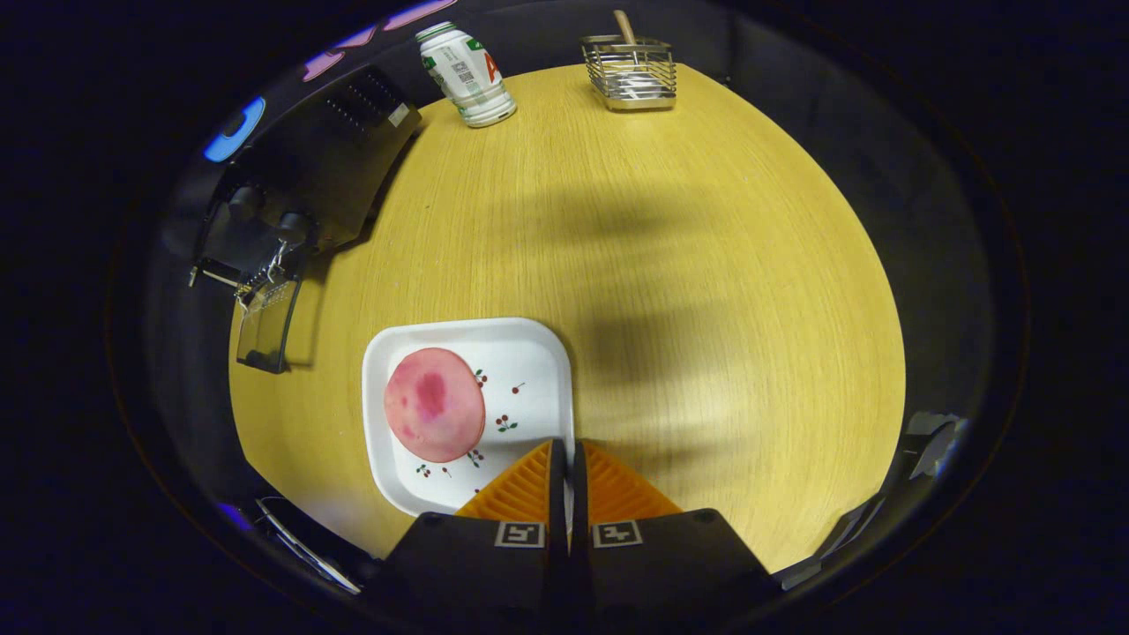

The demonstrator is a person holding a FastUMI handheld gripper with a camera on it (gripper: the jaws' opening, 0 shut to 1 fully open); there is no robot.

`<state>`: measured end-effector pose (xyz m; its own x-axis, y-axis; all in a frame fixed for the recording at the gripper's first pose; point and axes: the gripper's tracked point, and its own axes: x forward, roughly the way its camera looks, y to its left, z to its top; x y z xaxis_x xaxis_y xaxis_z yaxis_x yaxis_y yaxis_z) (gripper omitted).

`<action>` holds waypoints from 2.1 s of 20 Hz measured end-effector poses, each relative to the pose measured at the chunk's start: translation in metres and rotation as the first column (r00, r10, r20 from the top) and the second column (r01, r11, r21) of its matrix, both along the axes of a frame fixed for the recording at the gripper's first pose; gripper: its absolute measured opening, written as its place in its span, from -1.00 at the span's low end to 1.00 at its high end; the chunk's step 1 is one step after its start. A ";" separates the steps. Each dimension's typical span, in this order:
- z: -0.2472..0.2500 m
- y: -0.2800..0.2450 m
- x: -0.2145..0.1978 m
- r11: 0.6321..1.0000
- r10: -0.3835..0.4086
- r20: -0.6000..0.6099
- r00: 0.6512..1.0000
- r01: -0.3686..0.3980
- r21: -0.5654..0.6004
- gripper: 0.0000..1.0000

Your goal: Open the toaster oven, put the food inside, and close the toaster oven door.

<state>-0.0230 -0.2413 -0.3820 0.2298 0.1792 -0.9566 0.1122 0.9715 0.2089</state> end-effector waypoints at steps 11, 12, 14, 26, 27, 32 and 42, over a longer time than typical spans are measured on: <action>0.012 0.032 -0.019 0.949 -0.263 0.004 0.965 0.257 0.184 -0.89; 0.018 0.038 -0.020 0.933 -0.301 0.013 0.954 0.291 0.211 -0.89; 0.025 0.052 -0.026 0.918 -0.331 0.035 0.943 0.314 0.244 -0.89; 0.082 0.134 -0.072 0.768 -0.540 0.051 0.840 0.467 0.438 -0.90; 0.087 0.141 -0.075 0.760 -0.549 0.057 0.834 0.470 0.450 -0.90; 0.114 0.190 -0.080 0.720 -0.577 0.076 0.813 0.463 0.516 -0.89; 0.136 0.281 -0.046 0.700 -0.560 0.095 0.823 0.409 0.585 -0.89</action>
